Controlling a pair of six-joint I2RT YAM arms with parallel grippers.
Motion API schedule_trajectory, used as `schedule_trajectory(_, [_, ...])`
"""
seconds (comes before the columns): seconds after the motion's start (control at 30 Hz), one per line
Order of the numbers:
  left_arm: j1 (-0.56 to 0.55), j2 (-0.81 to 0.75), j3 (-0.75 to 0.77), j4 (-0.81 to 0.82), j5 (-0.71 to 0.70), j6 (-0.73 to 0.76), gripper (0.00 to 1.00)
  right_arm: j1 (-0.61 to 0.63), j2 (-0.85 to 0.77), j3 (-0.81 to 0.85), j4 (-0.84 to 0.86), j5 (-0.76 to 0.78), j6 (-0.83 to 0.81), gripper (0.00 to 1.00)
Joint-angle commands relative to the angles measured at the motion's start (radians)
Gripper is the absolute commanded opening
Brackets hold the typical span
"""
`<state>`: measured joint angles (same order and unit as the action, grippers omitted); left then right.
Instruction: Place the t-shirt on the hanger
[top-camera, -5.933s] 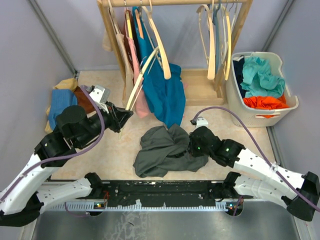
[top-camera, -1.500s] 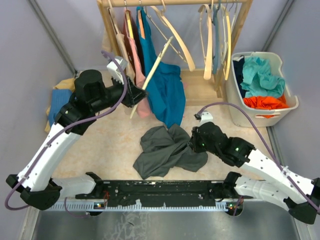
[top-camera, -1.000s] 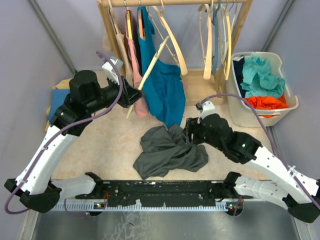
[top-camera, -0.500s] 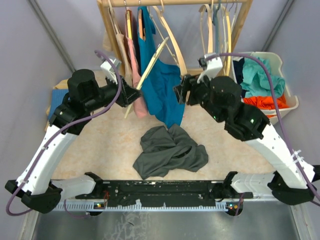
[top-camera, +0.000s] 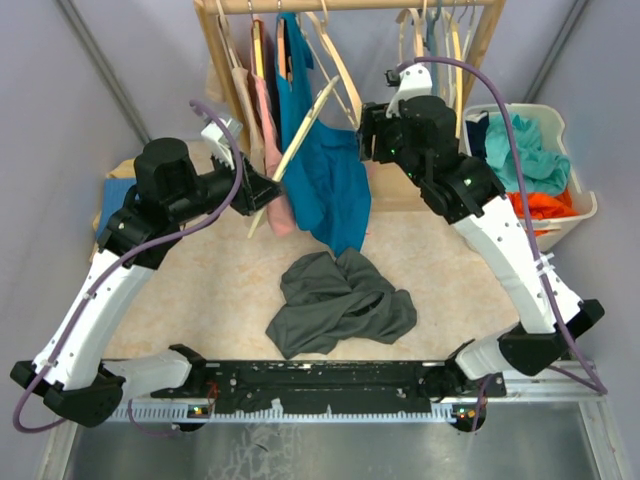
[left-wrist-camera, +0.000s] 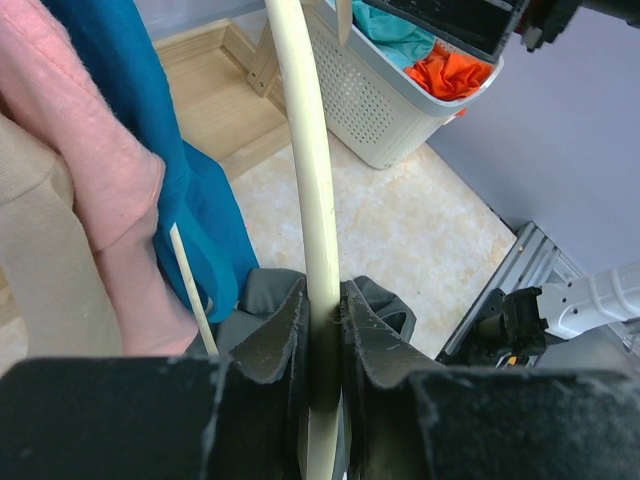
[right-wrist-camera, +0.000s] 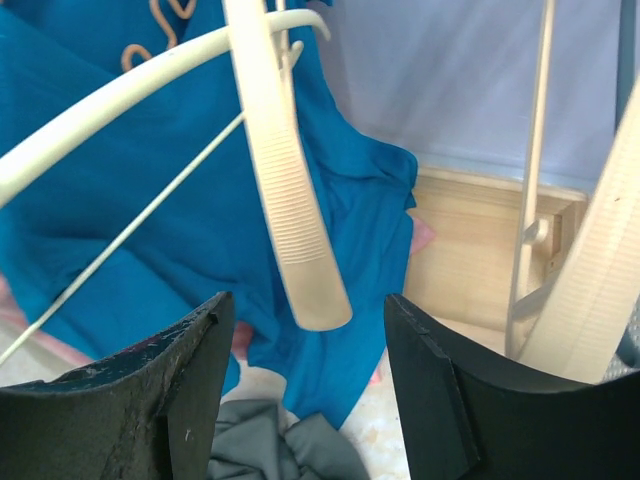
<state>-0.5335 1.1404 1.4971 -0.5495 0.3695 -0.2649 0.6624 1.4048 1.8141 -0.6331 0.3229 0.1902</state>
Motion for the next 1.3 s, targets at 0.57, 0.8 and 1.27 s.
schedule_trajectory(0.57, [0.018,0.011,0.067,0.013,0.061,0.02,0.03,-0.123,0.12,0.107,0.067,-0.172,-0.044,0.23])
schedule_trajectory(0.8, [0.022,0.003,0.088,-0.027,0.061,0.029,0.03,-0.157,0.128,0.126,0.059,-0.171,-0.032,0.11])
schedule_trajectory(1.27, [0.023,0.013,0.176,-0.091,0.049,0.053,0.04,-0.217,0.118,0.131,0.036,-0.205,-0.038,0.09])
